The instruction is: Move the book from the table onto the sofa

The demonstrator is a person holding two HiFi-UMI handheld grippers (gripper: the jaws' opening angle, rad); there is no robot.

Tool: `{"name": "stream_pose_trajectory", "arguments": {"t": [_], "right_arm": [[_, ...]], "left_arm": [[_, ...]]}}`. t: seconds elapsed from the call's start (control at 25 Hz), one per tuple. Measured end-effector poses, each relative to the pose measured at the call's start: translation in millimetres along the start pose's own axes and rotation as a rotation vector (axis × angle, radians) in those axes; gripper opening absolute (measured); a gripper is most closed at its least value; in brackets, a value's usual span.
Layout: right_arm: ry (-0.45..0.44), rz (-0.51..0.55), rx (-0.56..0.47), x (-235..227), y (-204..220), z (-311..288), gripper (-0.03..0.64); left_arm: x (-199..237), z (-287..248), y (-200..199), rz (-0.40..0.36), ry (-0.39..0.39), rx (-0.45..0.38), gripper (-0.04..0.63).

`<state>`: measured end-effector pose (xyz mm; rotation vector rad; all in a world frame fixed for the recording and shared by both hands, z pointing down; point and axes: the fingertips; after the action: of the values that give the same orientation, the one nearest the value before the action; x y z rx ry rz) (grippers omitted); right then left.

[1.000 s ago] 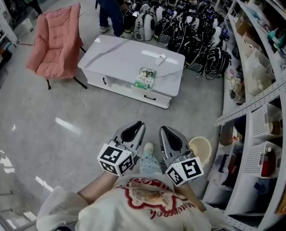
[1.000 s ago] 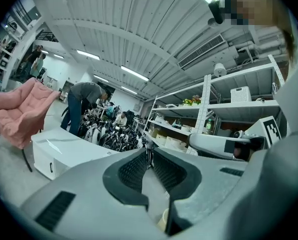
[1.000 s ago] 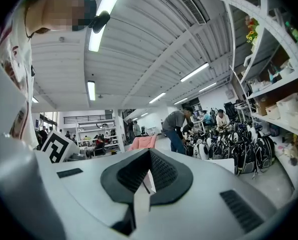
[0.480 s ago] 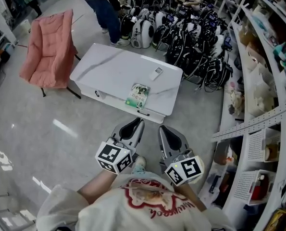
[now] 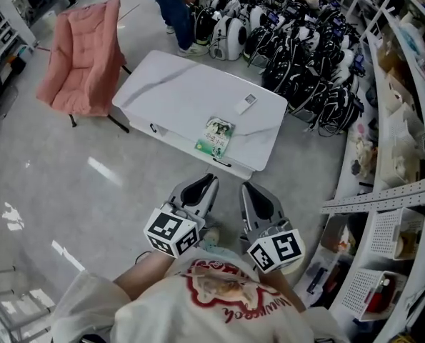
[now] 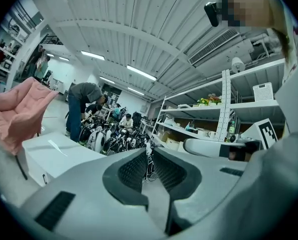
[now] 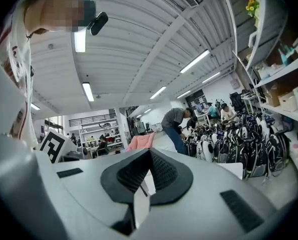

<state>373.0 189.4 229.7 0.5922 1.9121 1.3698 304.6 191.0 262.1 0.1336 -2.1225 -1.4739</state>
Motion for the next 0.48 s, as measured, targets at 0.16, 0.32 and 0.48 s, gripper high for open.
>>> {"name": "stream_pose_trajectory", "arguments": {"t": [0.16, 0.32, 0.48], "right_arm": [[-0.008, -0.005, 0.009, -7.1, 2.1, -14.9, 0.000], [-0.003, -0.004, 0.015, -18.7, 0.5, -31.7, 0.000], [0.008, -0.006, 0.022, -37.2, -2.2, -56.8, 0.000]], "left_arm": [[15.8, -9.3, -1.9, 0.006, -0.012, -0.003, 0.032], [32.0, -25.0, -5.1, 0.006, -0.012, 0.006, 0.032], [55.6, -47.3, -11.0, 0.013, -0.010, 0.016, 0.032]]}}
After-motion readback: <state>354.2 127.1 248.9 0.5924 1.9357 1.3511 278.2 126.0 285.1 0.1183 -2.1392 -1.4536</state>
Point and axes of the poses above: the fingertips, and each gripper's own axes: z backward along the fingers, x to its left, y out of its underside, and after that the axes turned 7 degrees about x, right-handed
